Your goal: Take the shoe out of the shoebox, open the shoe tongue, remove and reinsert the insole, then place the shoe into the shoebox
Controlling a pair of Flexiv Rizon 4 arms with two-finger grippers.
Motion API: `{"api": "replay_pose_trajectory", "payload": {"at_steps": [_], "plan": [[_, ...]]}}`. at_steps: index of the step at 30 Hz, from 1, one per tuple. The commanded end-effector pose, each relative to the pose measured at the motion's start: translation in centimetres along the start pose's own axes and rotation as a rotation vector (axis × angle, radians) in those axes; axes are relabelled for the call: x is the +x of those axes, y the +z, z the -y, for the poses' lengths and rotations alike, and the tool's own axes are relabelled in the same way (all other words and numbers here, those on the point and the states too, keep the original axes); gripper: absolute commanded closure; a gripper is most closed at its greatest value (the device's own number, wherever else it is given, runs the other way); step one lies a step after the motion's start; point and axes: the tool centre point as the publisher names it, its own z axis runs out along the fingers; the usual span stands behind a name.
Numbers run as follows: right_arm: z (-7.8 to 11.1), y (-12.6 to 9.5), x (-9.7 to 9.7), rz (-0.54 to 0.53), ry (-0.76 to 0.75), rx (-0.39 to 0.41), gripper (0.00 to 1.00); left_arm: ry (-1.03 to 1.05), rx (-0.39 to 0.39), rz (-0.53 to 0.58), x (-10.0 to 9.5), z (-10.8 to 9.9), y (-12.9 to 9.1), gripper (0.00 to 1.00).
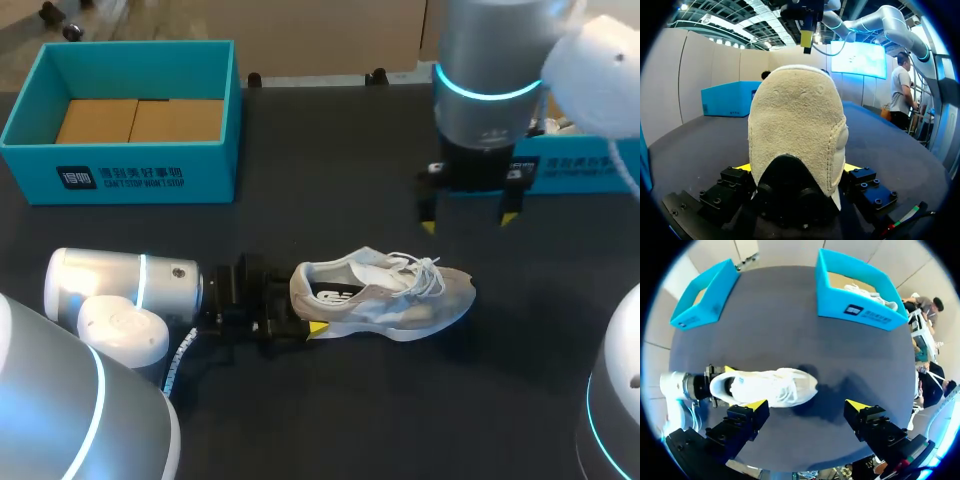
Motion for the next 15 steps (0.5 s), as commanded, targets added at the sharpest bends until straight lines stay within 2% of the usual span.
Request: {"api": "replay_pose_trajectory", "payload": {"at_steps": [1, 4, 5, 15], "plan": [[-0.48, 0.43, 2.30, 0.062, 0.006, 0.010, 0.00, 0.000, 0.001, 0.002, 0.23, -0.14, 0.00, 1.00], [-0.67, 0.22, 2.72, 0.067, 0.022, 0.000, 0.00, 0.000, 0.001, 0.002, 0.23, -0.14, 0.00, 1.00], [-0.78, 0.18, 2.81, 0.088, 0.065, 0.022, 0.00, 0.000, 0.001, 0.002, 0.23, -0.14, 0.00, 1.00], [-0.78, 0.18, 2.81, 0.088, 0.065, 0.022, 0.00, 0.000, 0.001, 0.002, 0.23, -0.14, 0.00, 1.00]]}}
